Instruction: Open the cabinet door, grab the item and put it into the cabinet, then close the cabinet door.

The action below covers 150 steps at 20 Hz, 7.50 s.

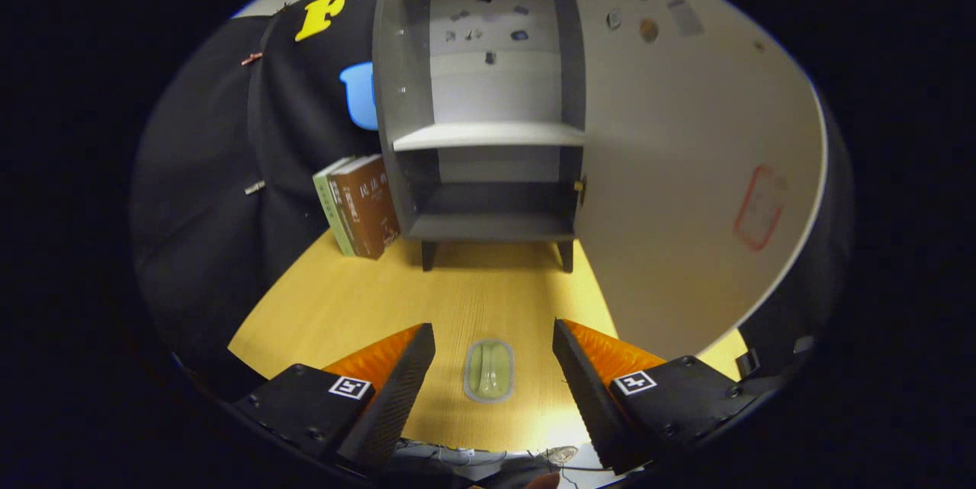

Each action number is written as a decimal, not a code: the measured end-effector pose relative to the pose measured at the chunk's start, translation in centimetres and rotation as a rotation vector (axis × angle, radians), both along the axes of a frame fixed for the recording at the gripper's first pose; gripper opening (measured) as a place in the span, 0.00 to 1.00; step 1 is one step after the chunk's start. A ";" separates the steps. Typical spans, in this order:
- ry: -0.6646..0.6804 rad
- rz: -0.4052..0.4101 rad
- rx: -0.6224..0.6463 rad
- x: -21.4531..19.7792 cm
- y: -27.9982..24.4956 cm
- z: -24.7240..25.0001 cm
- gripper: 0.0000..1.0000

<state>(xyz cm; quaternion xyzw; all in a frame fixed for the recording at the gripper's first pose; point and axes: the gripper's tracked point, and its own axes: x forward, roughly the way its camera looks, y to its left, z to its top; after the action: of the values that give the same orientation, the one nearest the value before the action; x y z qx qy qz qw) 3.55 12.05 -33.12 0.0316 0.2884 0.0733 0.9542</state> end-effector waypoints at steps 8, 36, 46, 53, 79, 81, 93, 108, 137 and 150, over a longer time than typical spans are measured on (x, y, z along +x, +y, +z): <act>0.225 -0.013 -0.035 2.3 0.7 -13.9 0.85; 0.042 -0.084 0.065 10.7 1.0 8.4 0.15; -0.105 -0.075 0.010 25.0 2.5 20.5 0.15; -0.017 -0.079 0.019 33.5 4.2 18.2 0.16; -0.433 -0.160 0.002 32.4 3.2 28.0 0.99; -0.520 -0.164 0.006 29.0 3.0 30.9 0.99; -0.610 -0.140 0.011 8.0 0.3 34.6 0.99; -0.582 -0.398 -0.092 -6.8 -19.1 34.2 0.98; -0.483 -0.276 0.041 -1.9 -14.9 31.5 0.97; -0.474 -0.042 0.128 3.4 -0.6 31.3 0.98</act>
<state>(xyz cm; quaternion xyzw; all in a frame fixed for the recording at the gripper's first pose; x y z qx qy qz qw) 6.95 11.49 -1.85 0.0801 0.0507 0.0772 0.9925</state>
